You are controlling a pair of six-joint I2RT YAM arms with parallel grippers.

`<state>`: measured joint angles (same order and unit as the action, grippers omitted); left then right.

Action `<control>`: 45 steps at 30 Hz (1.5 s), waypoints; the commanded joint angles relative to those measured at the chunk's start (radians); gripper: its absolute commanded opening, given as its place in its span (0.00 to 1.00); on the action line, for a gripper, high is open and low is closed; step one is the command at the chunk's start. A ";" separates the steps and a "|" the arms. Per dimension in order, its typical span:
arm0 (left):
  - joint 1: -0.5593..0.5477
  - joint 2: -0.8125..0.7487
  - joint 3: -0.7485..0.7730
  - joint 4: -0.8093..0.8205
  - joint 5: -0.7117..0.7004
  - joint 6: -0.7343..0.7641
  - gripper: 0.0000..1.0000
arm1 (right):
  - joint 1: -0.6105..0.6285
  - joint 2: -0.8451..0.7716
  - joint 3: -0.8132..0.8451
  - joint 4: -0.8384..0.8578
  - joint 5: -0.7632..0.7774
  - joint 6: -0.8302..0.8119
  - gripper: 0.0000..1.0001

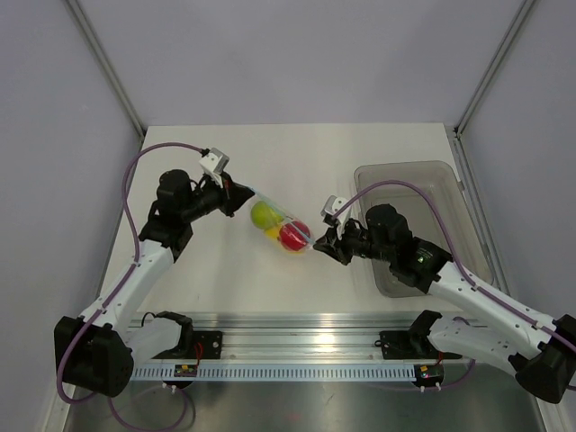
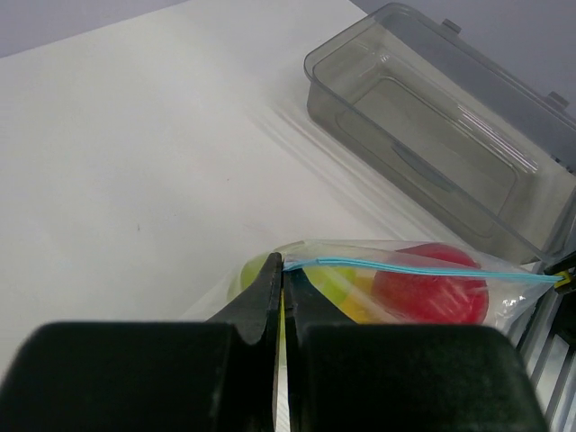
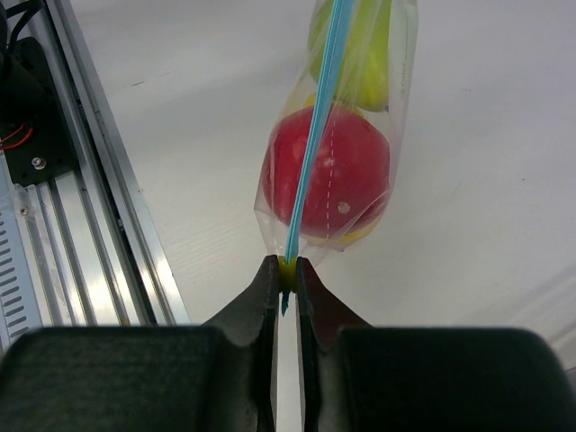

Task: Place the food in the zip-top bag and seal the zipper
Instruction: Zip the zipper food storage bag at the center of the board, then place the zipper food storage bag at the center of the board.

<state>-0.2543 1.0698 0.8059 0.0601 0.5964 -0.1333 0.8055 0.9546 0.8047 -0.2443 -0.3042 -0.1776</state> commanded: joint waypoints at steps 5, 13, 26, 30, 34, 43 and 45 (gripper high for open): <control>0.032 0.007 0.009 0.136 -0.106 -0.022 0.00 | 0.003 -0.044 -0.033 -0.020 0.022 0.040 0.00; 0.030 0.212 0.117 0.331 -0.011 -0.135 0.00 | 0.003 0.117 0.074 0.160 0.369 -0.063 0.08; 0.035 0.138 0.274 0.100 -0.327 -0.227 0.99 | 0.003 0.351 0.350 -0.035 0.448 0.171 0.99; 0.035 0.018 0.242 -0.038 -0.401 -0.264 0.99 | 0.003 0.403 0.419 -0.182 0.698 0.311 0.99; 0.033 -0.076 0.233 -0.215 -0.402 -0.250 0.99 | 0.000 0.417 0.432 -0.309 0.949 0.447 0.99; 0.033 -0.347 0.066 -0.450 -0.455 -0.203 0.99 | -0.005 0.270 0.341 -0.476 1.100 0.725 1.00; 0.033 -0.373 0.044 -0.486 -0.469 -0.195 0.99 | -0.005 0.257 0.346 -0.529 1.111 0.786 0.99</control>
<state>-0.2211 0.7372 0.8780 -0.3454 0.1764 -0.3553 0.8036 1.2556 1.1446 -0.6666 0.6903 0.4530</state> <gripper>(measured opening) 0.988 0.993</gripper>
